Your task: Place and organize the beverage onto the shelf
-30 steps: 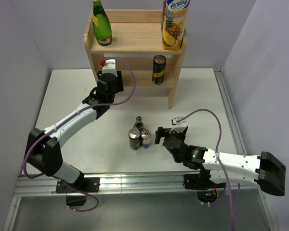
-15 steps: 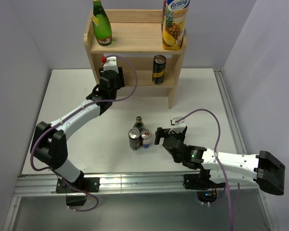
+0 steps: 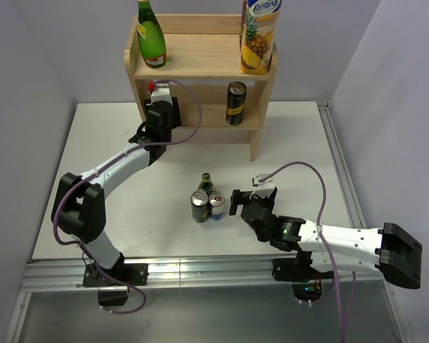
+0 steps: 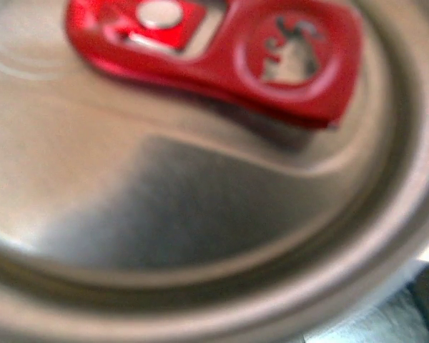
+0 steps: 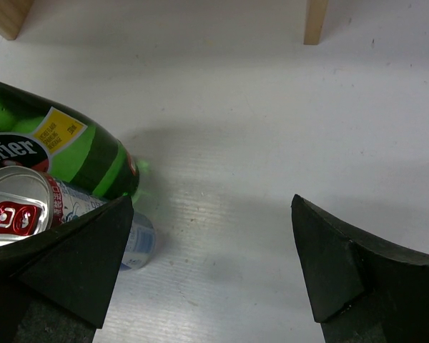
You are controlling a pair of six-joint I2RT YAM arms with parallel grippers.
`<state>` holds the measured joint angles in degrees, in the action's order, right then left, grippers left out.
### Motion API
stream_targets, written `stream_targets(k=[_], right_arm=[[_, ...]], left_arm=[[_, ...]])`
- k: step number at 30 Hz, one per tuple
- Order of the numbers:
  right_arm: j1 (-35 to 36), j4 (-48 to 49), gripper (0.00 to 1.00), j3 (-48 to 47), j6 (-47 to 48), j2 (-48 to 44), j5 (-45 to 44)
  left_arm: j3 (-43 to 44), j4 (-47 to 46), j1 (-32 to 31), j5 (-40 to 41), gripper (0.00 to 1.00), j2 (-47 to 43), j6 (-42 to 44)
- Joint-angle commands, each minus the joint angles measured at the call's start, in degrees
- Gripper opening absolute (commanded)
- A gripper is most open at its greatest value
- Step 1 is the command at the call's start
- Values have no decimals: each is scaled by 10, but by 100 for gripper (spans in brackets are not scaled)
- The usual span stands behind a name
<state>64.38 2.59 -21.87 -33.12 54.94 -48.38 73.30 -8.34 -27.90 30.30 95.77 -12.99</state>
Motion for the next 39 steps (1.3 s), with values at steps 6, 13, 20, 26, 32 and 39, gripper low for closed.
stream_targets(k=[6,13,20,26,32,39], right_arm=[[4,18,99,-29,4,8,-14],[5,17,99,-28,3,5,-15],[4,17,99,-30,4,9,-15],[4,19,99,-31,5,10,-15],[6,18,99,-33,6,12,-17],[7,16,99,-35,6,17,-21]], left_arm=[[11,-43,1,-8,64,-26,-4],[8,-39,1,-7,87,-30,-6],[-11,-37,-1,-1,99,-51,-9],[-41,-35,-8,7,99,-85,-9],[-63,-19,-28,24,99,-110,-19],[-119,12,-58,63,99,-192,-44]])
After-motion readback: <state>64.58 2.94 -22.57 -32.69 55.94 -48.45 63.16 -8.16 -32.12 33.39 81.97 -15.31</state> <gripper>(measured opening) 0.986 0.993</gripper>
